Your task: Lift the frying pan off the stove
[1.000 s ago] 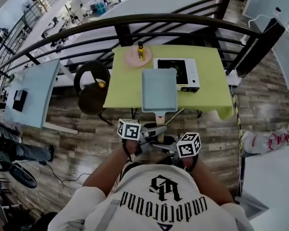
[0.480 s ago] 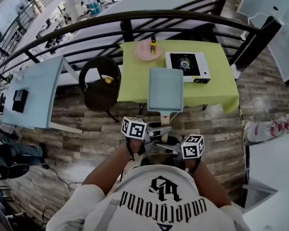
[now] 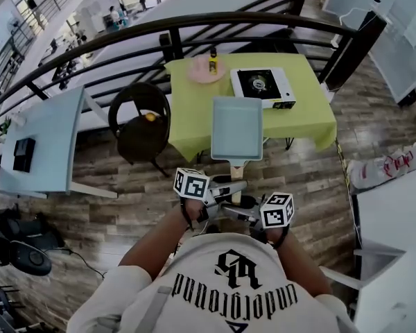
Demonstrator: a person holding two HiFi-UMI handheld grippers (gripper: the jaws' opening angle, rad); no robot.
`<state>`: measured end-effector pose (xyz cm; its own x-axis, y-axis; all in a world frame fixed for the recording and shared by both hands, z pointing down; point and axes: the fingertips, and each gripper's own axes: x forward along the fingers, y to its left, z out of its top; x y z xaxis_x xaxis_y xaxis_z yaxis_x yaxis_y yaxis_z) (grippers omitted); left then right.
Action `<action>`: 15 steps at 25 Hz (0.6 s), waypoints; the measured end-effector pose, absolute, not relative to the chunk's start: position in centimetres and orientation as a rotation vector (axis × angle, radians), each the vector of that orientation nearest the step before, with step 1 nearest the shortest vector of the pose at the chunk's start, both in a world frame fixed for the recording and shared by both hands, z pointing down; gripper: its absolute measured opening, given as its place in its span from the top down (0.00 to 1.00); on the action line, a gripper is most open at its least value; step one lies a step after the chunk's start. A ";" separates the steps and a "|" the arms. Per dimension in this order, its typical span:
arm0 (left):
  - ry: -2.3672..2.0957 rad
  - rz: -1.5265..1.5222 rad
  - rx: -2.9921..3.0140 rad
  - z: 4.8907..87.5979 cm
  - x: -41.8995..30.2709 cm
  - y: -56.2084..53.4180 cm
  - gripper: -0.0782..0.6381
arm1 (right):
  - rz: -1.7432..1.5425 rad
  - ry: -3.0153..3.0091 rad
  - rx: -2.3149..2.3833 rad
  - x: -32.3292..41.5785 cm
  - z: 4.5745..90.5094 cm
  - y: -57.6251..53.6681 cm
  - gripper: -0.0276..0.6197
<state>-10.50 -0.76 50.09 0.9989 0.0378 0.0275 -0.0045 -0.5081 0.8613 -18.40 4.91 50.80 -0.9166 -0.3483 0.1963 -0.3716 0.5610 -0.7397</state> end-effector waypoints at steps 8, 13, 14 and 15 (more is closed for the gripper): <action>0.020 0.035 2.113 49.4 -8.2 3.4 0.61 | 1.286 -2.769 0.610 -15.9 50.3 9.1 0.68; 0.014 0.032 2.112 49.4 -5.6 7.3 0.61 | 1.289 -2.763 0.586 -13.4 50.3 13.1 0.68; 0.012 0.028 2.108 49.5 -5.1 8.2 0.61 | 1.292 -2.764 0.582 -12.9 50.3 14.0 0.68; 0.011 0.024 2.103 49.6 -4.6 9.0 0.61 | 1.295 -2.764 0.577 -12.3 50.3 14.9 0.68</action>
<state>-4.61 9.04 49.57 0.9998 0.0174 0.0130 -0.0024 -0.5073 0.8618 -12.34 14.87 50.33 -0.9303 -0.3161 0.1859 -0.3451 0.5835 -0.7351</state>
